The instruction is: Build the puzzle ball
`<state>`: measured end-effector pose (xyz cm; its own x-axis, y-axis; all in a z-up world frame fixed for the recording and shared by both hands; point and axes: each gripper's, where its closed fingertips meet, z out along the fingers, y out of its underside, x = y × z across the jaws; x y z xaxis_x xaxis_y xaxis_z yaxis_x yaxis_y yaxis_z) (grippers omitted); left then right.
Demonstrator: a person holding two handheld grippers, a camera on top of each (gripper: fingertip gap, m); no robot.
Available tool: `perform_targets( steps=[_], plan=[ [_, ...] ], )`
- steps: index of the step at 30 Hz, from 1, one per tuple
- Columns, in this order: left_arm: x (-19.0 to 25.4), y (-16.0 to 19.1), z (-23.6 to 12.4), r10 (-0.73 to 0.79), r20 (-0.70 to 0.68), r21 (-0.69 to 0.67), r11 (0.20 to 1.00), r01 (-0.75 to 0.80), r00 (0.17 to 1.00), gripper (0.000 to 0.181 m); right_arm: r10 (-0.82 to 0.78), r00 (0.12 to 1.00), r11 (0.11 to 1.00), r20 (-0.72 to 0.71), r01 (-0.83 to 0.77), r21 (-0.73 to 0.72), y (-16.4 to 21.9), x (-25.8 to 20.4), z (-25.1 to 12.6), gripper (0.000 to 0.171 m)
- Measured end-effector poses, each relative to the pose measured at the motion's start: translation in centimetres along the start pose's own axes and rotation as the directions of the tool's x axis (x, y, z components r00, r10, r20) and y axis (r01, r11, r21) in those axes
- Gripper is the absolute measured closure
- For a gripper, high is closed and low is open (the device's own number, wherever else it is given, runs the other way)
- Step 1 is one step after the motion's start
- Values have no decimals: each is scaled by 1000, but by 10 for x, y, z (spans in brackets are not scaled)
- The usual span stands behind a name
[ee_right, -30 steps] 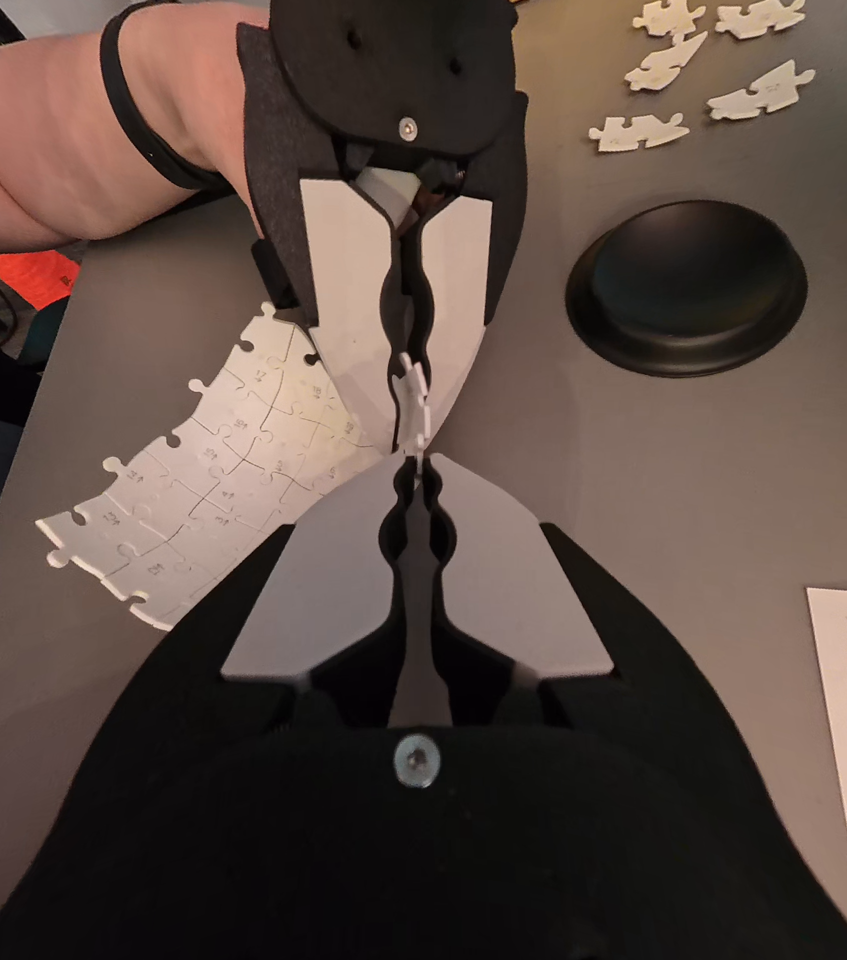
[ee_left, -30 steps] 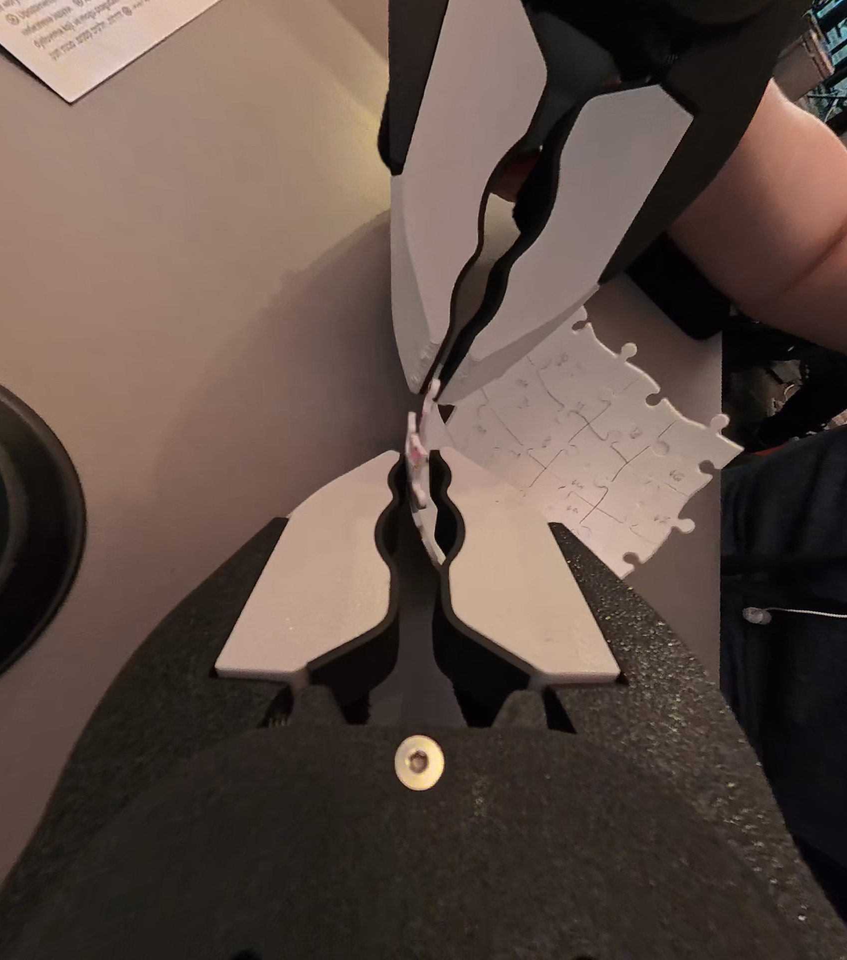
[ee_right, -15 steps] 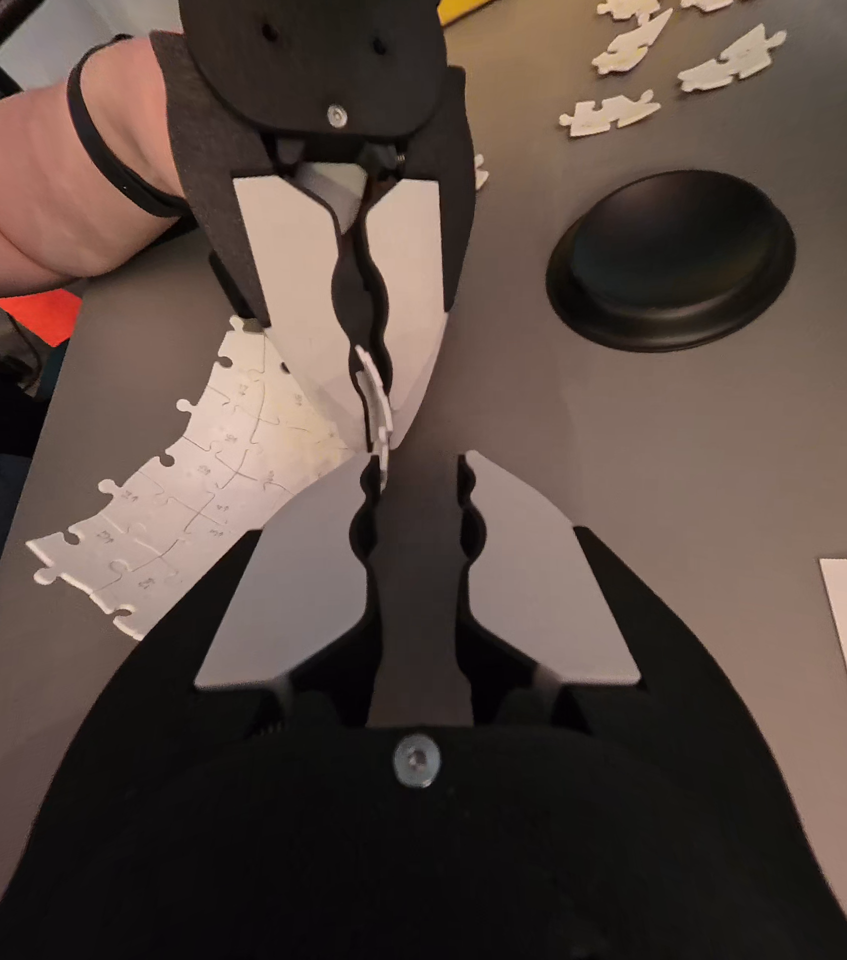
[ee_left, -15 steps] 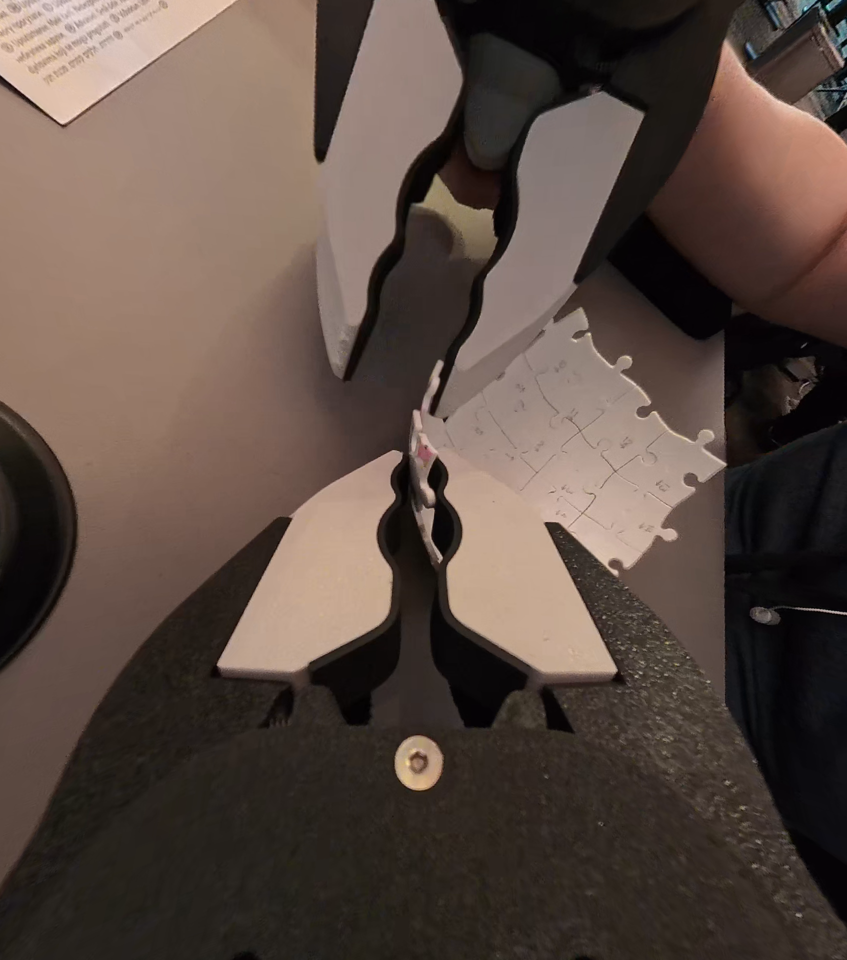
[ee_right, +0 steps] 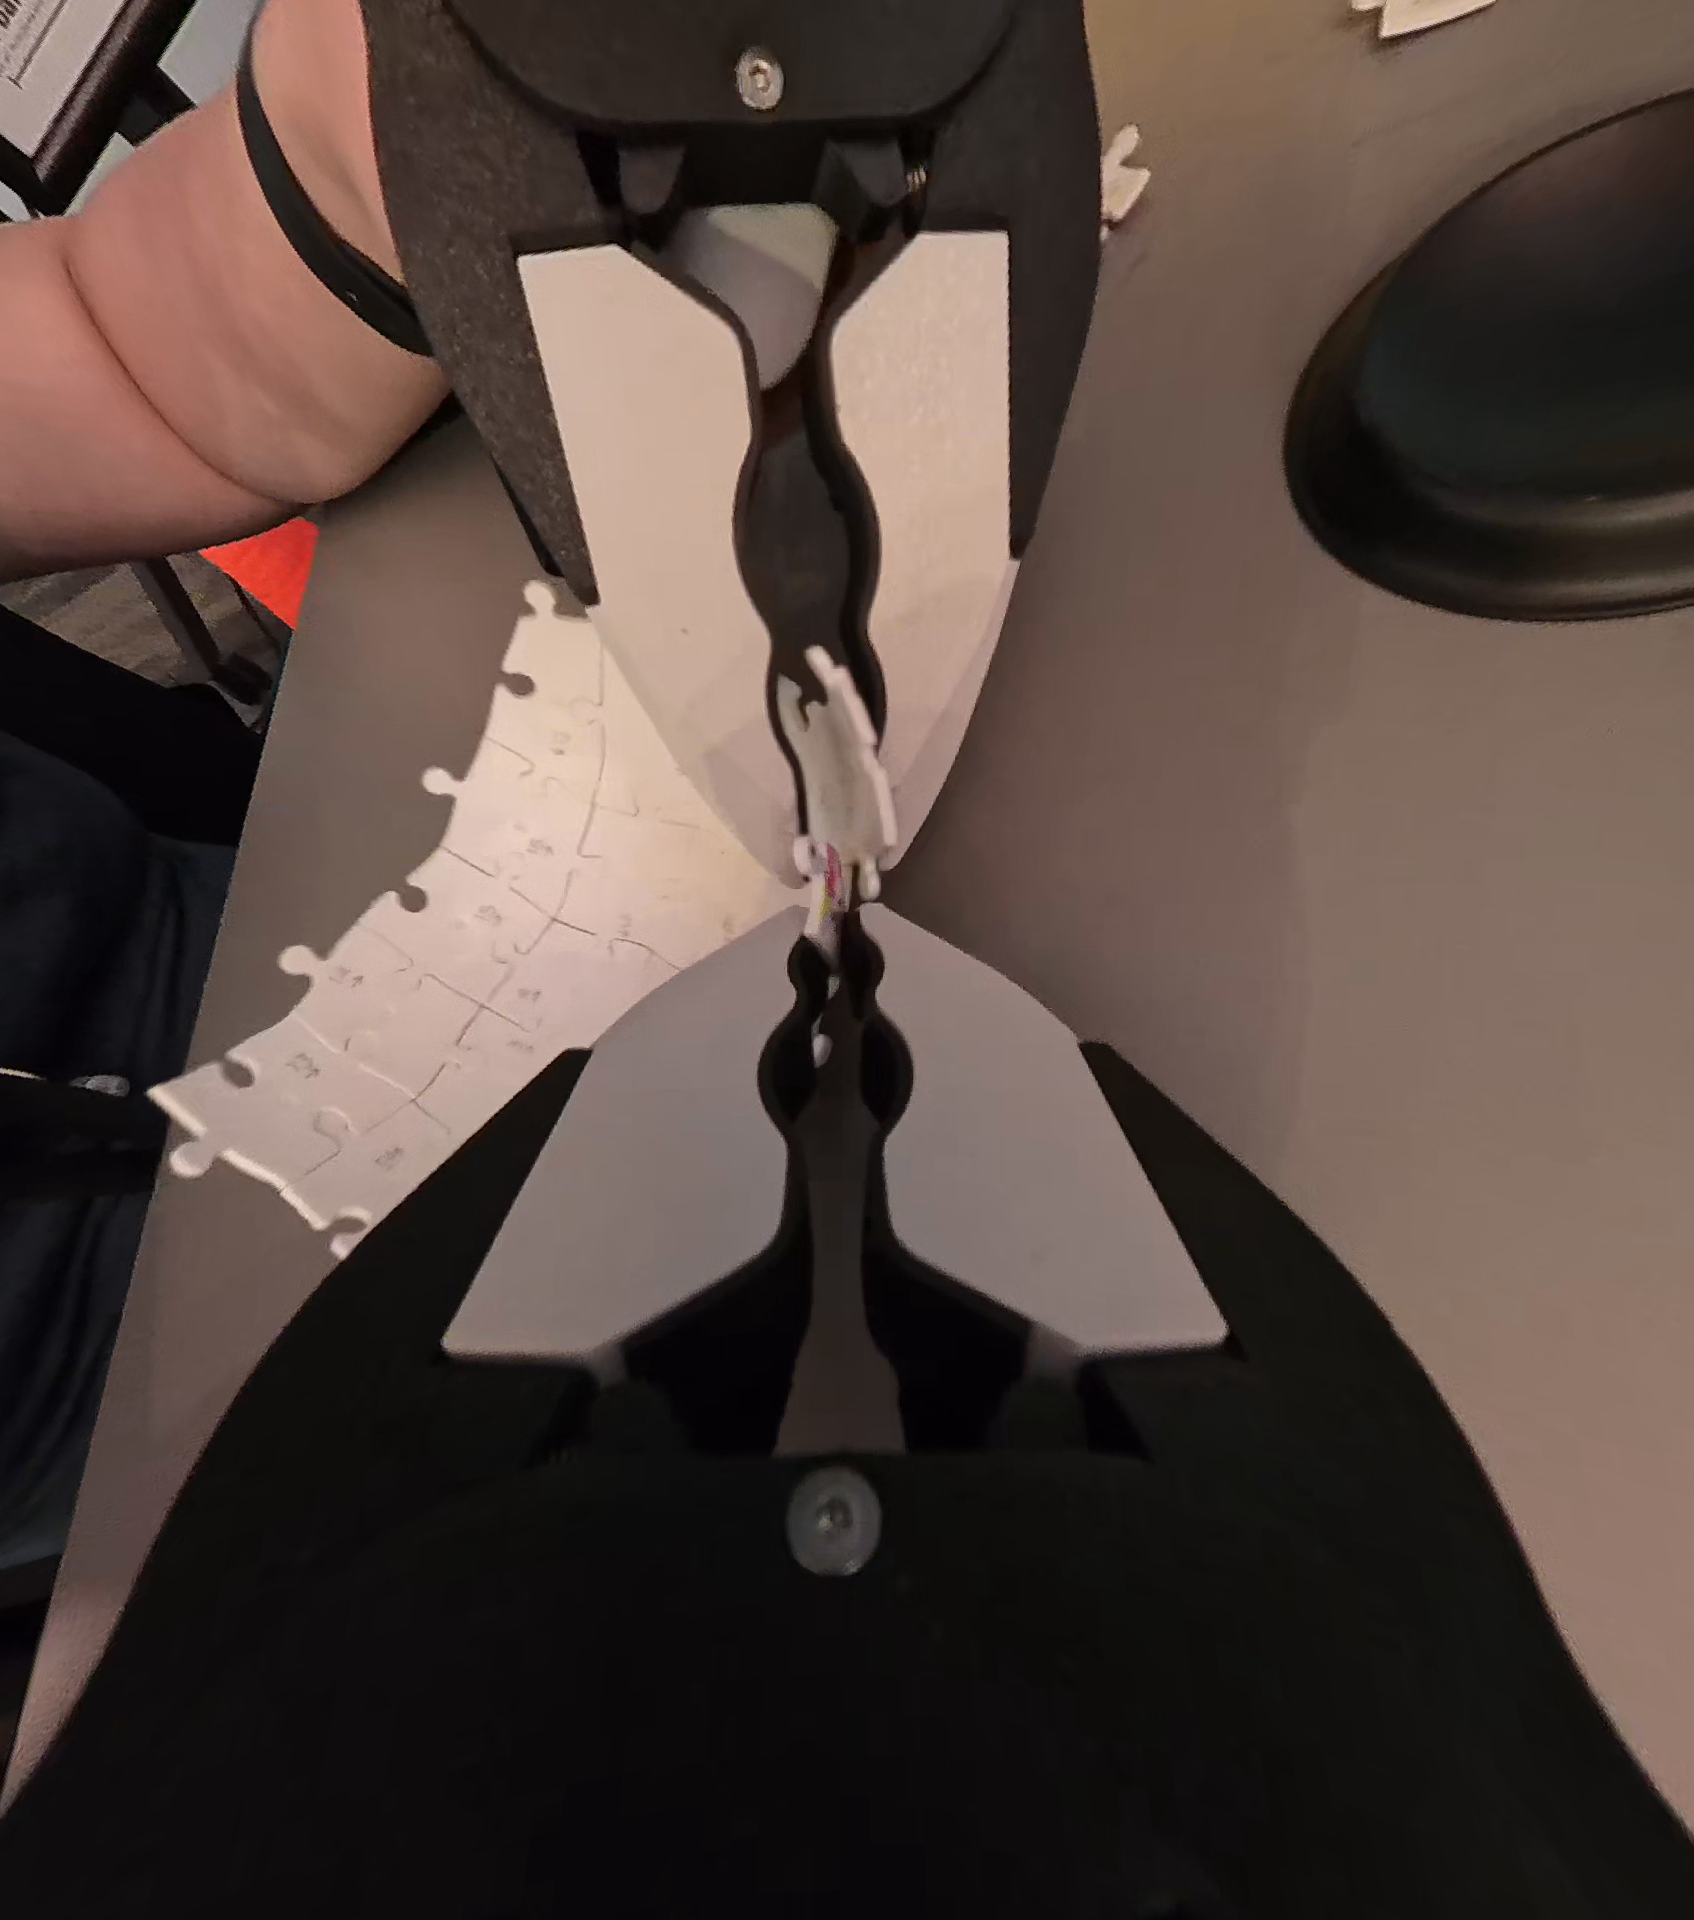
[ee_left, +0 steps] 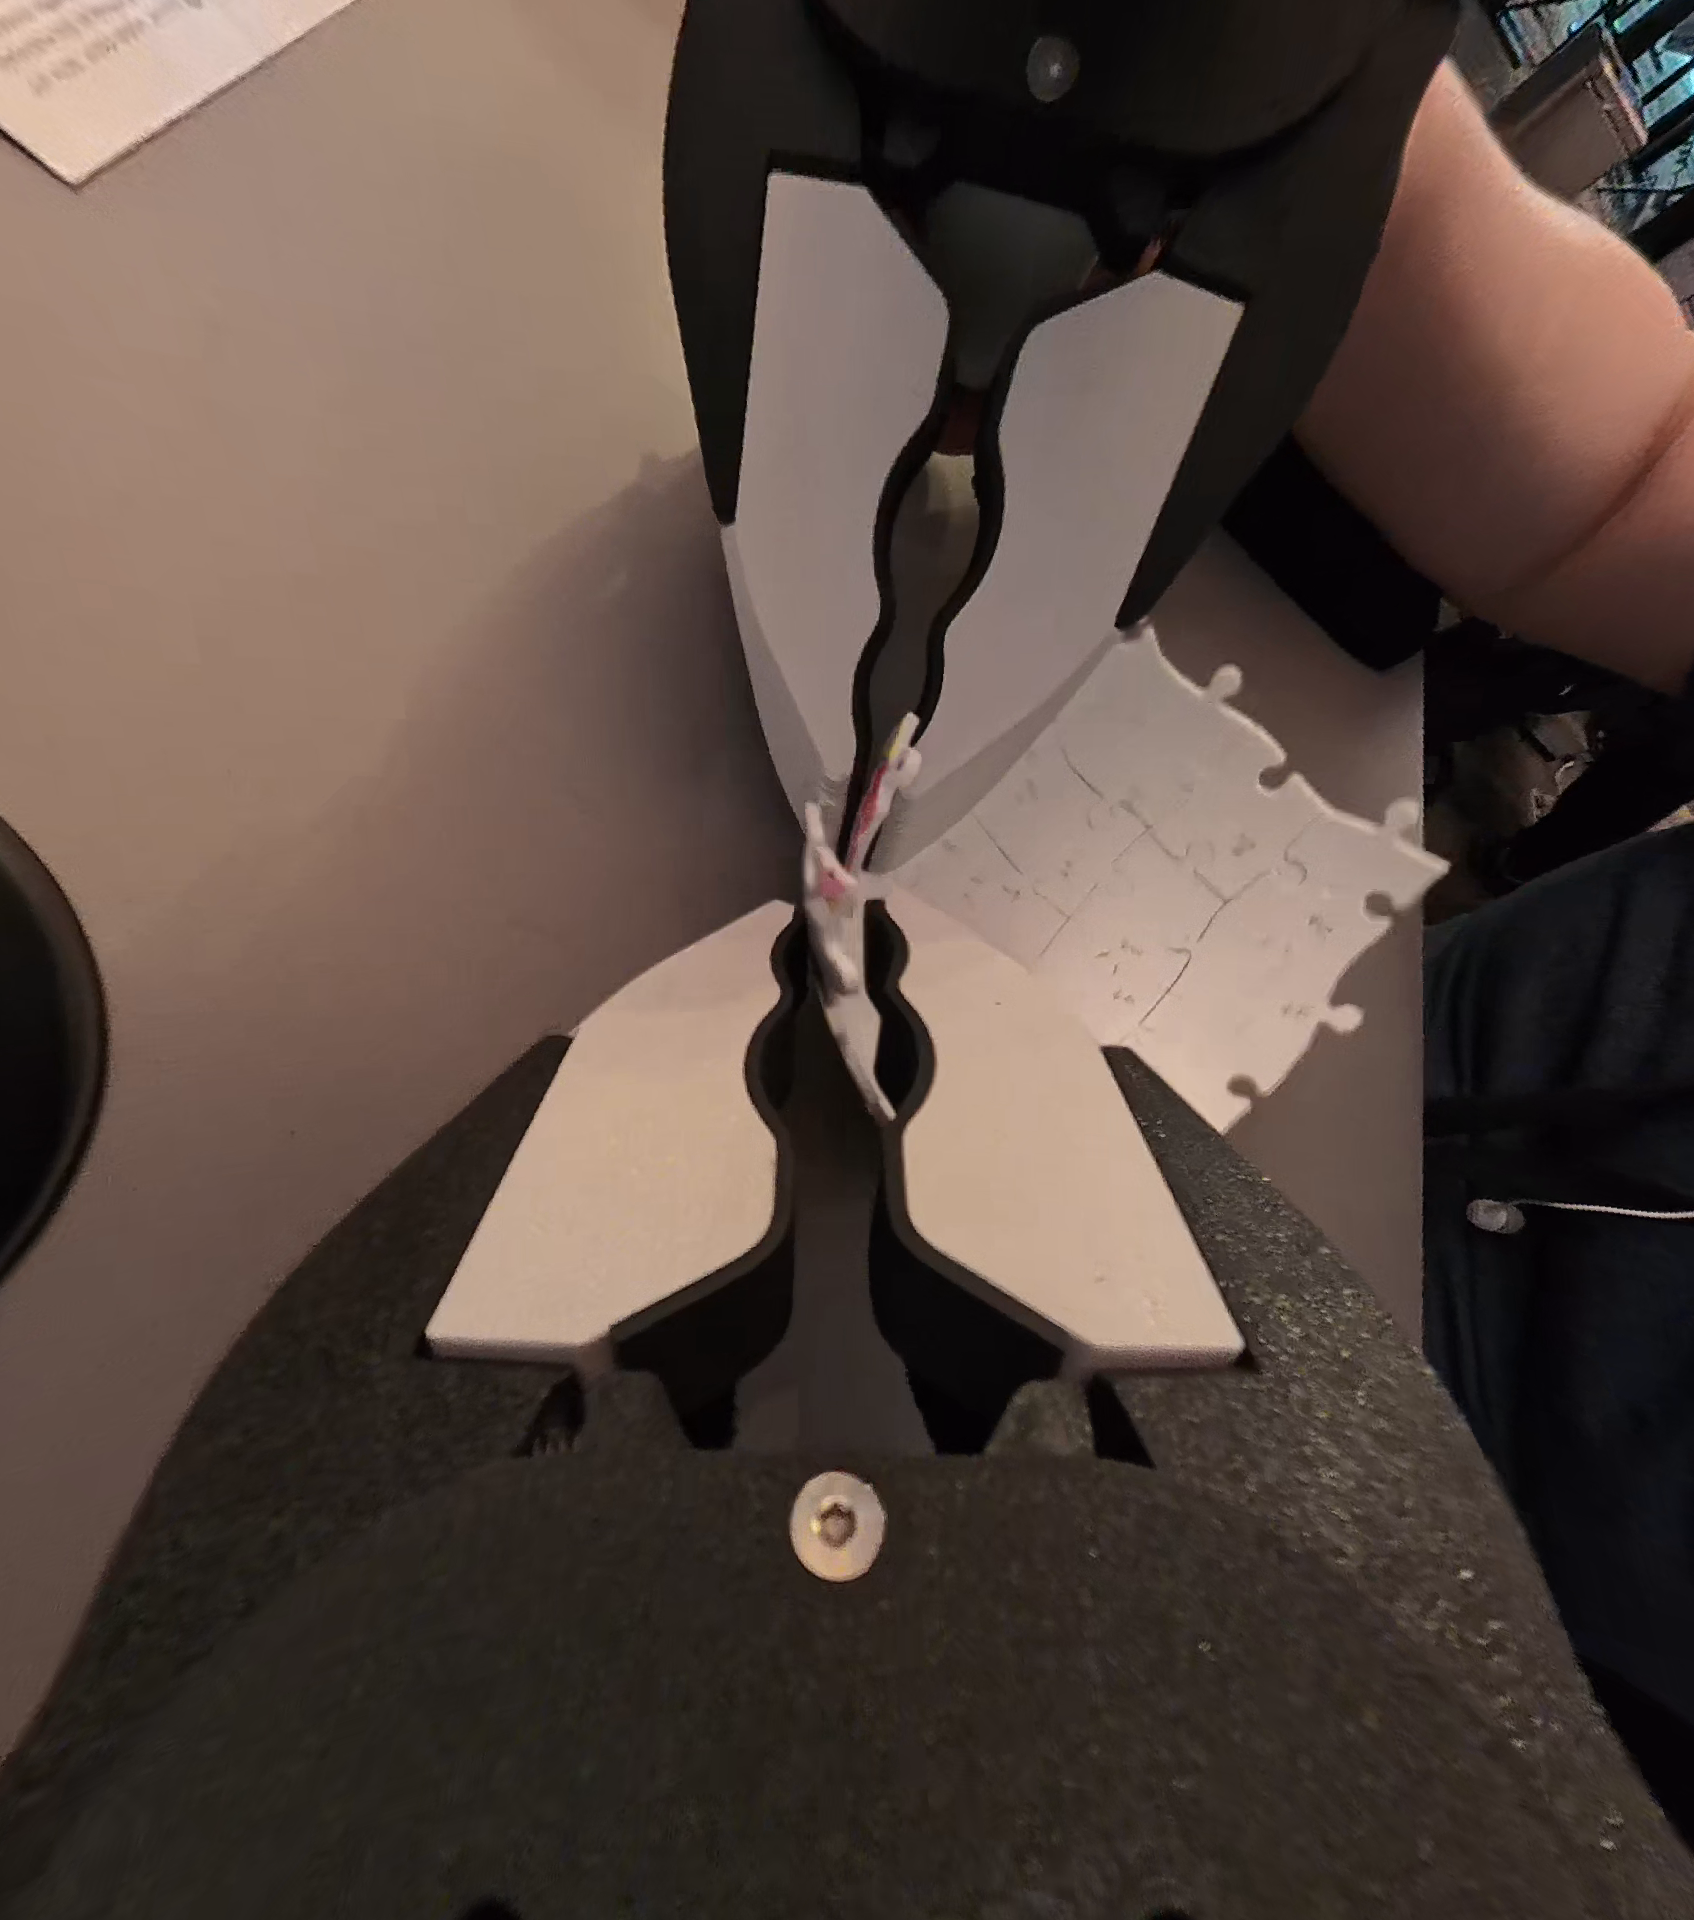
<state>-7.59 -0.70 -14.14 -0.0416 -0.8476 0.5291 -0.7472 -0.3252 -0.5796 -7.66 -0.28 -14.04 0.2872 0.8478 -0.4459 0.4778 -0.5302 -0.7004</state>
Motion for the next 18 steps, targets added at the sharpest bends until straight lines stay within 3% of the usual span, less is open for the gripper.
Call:
perform_targets(
  steps=[5, 18],
  plan=[
    [3, 8, 3, -27, -31, -44, 999, 26, 999, 166, 16, 1000, 1000, 18, -16, 9, 0, 0, 1, 168],
    [1, 9, 4, -41, -17, -60, 997, 40, 999, 175, 52, 998, 998, 34, -52, 17, 1, 0, 1, 167]
  ],
)
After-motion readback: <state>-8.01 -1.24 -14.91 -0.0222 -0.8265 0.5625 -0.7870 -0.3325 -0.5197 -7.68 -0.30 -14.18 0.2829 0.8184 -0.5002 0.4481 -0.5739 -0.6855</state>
